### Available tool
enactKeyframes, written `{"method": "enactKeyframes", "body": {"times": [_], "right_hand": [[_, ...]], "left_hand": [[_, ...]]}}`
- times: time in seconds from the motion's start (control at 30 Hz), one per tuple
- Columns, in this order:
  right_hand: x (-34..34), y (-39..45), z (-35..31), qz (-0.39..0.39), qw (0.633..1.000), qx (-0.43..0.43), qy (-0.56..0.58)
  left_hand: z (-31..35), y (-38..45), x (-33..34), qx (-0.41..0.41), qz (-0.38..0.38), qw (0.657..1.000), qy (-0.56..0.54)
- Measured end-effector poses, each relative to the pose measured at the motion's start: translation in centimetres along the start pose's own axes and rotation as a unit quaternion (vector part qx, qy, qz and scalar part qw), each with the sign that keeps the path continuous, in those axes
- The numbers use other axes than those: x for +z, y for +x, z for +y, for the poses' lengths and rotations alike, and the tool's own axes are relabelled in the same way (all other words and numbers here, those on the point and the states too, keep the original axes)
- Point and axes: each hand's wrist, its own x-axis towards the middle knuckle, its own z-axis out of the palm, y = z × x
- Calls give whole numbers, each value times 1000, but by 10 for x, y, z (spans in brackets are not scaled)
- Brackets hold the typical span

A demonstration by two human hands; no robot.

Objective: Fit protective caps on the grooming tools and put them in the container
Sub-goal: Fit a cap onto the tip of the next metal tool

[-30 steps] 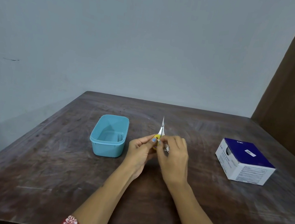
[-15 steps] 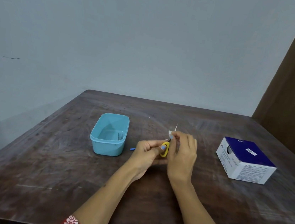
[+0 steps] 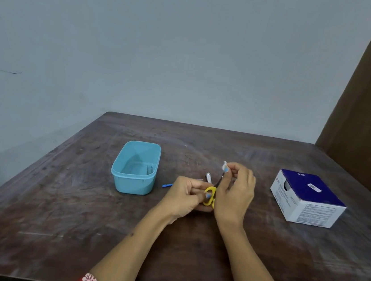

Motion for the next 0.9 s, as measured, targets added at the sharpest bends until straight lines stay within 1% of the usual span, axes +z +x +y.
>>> {"method": "enactKeyframes", "body": {"times": [0.07,0.13,0.27,0.37,0.47,0.57,0.77,0.9], "right_hand": [[0,-1,1,-12,1000,-3,-1],[1,-3,0,-44,999,-17,-5],[2,-7,-2,-96,992,-79,-14],[2,-9,-4,-118,983,-128,-50],[2,-11,-7,-135,975,-154,-81],[1,-14,-9,-152,974,-148,-73],[0,-10,-8,-140,979,-124,-80],[0,-12,-9,-161,979,-113,-58]], "left_hand": [[-1,0,-1,8,8,1000,12],[-1,1,-3,34,34,998,30],[0,4,-7,82,98,990,67],[-1,5,-8,77,124,989,28],[0,7,-9,70,150,986,-18],[1,8,-10,61,165,983,-53],[1,6,-8,33,143,988,-38],[0,8,-10,45,173,982,-59]]}}
